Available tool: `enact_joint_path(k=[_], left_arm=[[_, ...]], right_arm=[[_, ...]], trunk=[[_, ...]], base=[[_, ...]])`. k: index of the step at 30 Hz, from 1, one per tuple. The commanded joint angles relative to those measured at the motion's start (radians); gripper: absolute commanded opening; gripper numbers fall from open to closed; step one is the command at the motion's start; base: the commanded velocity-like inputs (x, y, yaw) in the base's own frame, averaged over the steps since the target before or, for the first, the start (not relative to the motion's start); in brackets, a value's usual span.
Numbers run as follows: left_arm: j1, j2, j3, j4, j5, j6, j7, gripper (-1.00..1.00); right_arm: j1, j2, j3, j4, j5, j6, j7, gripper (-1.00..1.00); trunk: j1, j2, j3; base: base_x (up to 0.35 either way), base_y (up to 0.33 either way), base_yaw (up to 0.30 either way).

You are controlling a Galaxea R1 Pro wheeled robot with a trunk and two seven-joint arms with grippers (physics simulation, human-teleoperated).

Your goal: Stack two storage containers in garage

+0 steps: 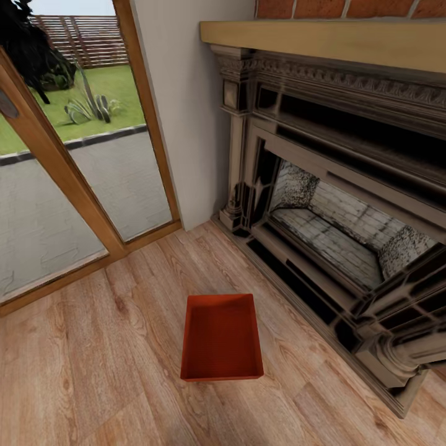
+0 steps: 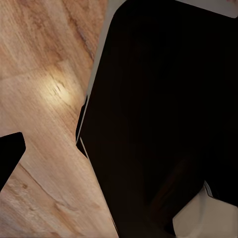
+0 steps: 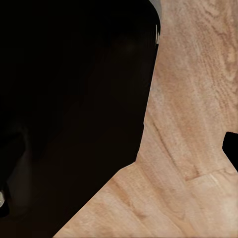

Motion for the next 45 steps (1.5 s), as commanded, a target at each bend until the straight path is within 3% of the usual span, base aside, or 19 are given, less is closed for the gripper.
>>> enact_joint_path(k=[1,17,20,23,24,25,27,28,30,33,36,39,42,45], left_arm=[[0.000,0.000,-0.005,0.000,0.006,0.000,0.002,1.00],[0.000,0.002,-0.010,-0.004,-0.009,-0.012,0.001,1.00],[-0.001,0.029,-0.009,-0.015,-0.010,-0.011,-0.002,1.00],[-0.001,0.066,-0.007,-0.096,-0.010,0.007,-0.005,1.00],[-0.001,0.079,-0.007,-0.147,-0.011,0.023,-0.004,1.00],[-0.001,0.118,-0.007,-0.278,-0.011,0.115,0.001,1.00],[-0.007,0.175,-0.006,-0.385,-0.011,0.226,0.002,1.00],[-0.010,0.185,-0.005,-0.399,-0.011,0.240,0.002,1.00],[-0.071,0.217,-0.005,-0.437,-0.011,0.281,0.003,1.00],[-0.201,0.228,-0.005,-0.441,-0.009,0.300,0.003,1.00],[-0.336,0.210,-0.004,-0.447,-0.010,0.305,0.003,1.00],[-0.440,0.135,-0.007,-0.463,-0.012,0.299,0.005,1.00],[-0.471,0.077,-0.012,-0.473,-0.014,0.273,0.005,1.00],[-0.480,0.041,-0.022,-0.466,-0.036,0.180,0.004,1.00]], right_arm=[[-0.001,0.002,0.008,0.003,-0.006,-0.005,-0.001,1.00],[-0.001,0.000,0.013,0.001,-0.006,-0.005,-0.018,1.00],[-0.001,0.002,0.014,-0.007,-0.005,-0.004,-0.018,1.00],[-0.015,-0.005,0.012,-0.020,-0.007,-0.002,-0.021,1.00],[-0.035,-0.007,0.010,-0.026,-0.008,-0.002,-0.027,1.00],[-0.127,-0.010,0.003,-0.038,-0.013,-0.003,-0.059,1.00],[-0.256,-0.011,-0.008,-0.042,-0.029,-0.004,-0.116,1.00],[-0.282,-0.011,-0.009,-0.043,-0.031,-0.004,-0.129,1.00],[-0.412,-0.018,-0.012,-0.044,-0.040,-0.005,-0.183,1.00],[-0.528,-0.019,-0.015,-0.051,-0.043,-0.006,-0.205,1.00],[-0.602,-0.010,-0.016,-0.092,-0.044,-0.005,-0.211,1.00],[-0.651,0.014,-0.015,-0.128,-0.042,-0.007,-0.211,1.00],[-0.665,0.064,-0.018,-0.141,-0.041,-0.017,-0.208,1.00],[-0.668,0.087,-0.018,-0.141,-0.045,-0.030,-0.202,1.00]], trunk=[[0.000,0.000,-0.001],[0.000,0.000,-0.001],[0.000,0.000,-0.001],[0.000,0.000,-0.001],[0.000,0.000,-0.001],[0.000,0.000,-0.001],[0.000,0.000,-0.001],[0.000,0.000,-0.001],[0.000,0.000,-0.001],[0.000,0.000,-0.001],[0.000,0.000,-0.001],[0.000,0.000,-0.001],[0.000,0.000,-0.001],[0.000,0.000,-0.001]], base=[[0.000,0.000,0.000],[0.000,0.000,0.000],[0.000,0.000,0.000],[0.000,0.000,0.000],[0.000,0.000,0.000],[0.000,0.000,0.000],[0.000,0.000,0.000],[0.000,0.000,0.000],[0.000,0.000,0.000],[0.000,0.000,0.000],[0.000,0.000,0.000],[0.000,0.000,0.000],[0.000,0.000,0.000],[0.000,0.000,0.000]])
